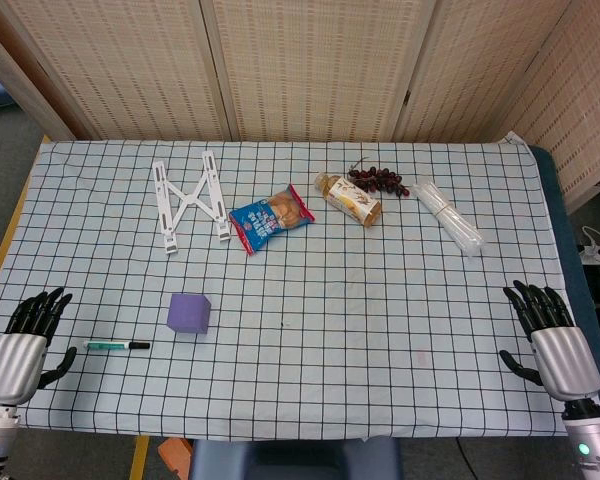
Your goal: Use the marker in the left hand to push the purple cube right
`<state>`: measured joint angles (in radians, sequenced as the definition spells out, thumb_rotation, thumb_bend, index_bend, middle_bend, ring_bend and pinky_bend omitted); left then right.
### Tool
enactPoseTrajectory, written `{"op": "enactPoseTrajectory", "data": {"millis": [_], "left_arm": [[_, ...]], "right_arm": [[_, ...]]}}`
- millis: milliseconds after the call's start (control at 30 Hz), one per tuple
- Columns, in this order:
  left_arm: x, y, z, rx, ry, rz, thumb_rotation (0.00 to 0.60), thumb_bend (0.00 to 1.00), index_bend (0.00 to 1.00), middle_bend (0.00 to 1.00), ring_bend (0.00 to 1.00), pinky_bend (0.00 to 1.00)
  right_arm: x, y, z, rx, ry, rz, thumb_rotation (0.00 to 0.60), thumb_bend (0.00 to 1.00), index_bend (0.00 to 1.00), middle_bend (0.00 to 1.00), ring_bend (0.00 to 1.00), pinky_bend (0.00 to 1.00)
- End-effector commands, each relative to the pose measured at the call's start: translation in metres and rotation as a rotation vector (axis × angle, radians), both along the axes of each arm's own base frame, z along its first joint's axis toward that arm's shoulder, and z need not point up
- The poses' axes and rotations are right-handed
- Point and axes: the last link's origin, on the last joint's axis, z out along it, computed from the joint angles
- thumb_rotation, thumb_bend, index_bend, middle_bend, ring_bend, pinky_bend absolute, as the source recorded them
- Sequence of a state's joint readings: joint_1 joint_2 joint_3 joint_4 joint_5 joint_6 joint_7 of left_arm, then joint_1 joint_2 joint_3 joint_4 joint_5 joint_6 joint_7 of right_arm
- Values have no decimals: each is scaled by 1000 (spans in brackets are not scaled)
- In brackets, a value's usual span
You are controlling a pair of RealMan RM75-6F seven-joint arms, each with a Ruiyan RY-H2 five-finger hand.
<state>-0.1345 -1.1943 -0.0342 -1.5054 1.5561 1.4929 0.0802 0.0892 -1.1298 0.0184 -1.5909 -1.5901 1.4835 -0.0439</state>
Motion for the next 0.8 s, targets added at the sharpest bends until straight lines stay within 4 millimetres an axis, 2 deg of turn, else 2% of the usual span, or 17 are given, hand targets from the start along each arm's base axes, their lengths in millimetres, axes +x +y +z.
{"op": "enactPoseTrajectory", "data": {"millis": [33, 167, 267, 333, 400, 467, 567, 633, 800], "left_arm": [[0, 0, -3, -8, 6, 5, 600, 378, 0, 0, 0, 93], [2, 2, -11, -7, 22, -14, 600, 377, 0, 0, 0, 131], [-3, 5, -20, 39, 114, -60, 600, 378, 22, 79, 84, 358], [-7, 8, -27, 59, 173, -88, 600, 378, 117, 208, 254, 612], [-13, 12, -37, 50, 218, -114, 600, 378, 205, 291, 376, 735], [-17, 16, -44, 31, 241, -132, 600, 379, 273, 351, 449, 772], [-18, 16, -46, 28, 245, -136, 600, 380, 308, 377, 471, 780], [-22, 18, -51, 10, 271, -143, 600, 380, 325, 370, 482, 785], [-40, 30, -77, -76, 354, -115, 600, 380, 340, 366, 519, 812]], "right_arm": [[1, 1, 1, -1, -3, 2, 600, 134, 0, 0, 0, 0], [2, 4, 4, -13, -11, 9, 600, 133, 0, 0, 0, 0], [3, 5, 4, -14, -10, 14, 600, 133, 0, 0, 0, 0], [2, 5, 4, -8, -12, 11, 600, 133, 0, 0, 0, 0], [2, 5, 4, -6, -15, 10, 600, 133, 0, 0, 0, 0], [3, 5, 4, -7, -15, 13, 600, 134, 0, 0, 0, 0], [3, 5, 4, -7, -15, 13, 600, 134, 0, 0, 0, 0], [3, 5, 3, -4, -14, 15, 600, 134, 0, 0, 0, 0], [6, 6, -2, 14, -6, 20, 600, 134, 0, 0, 0, 0]]}}
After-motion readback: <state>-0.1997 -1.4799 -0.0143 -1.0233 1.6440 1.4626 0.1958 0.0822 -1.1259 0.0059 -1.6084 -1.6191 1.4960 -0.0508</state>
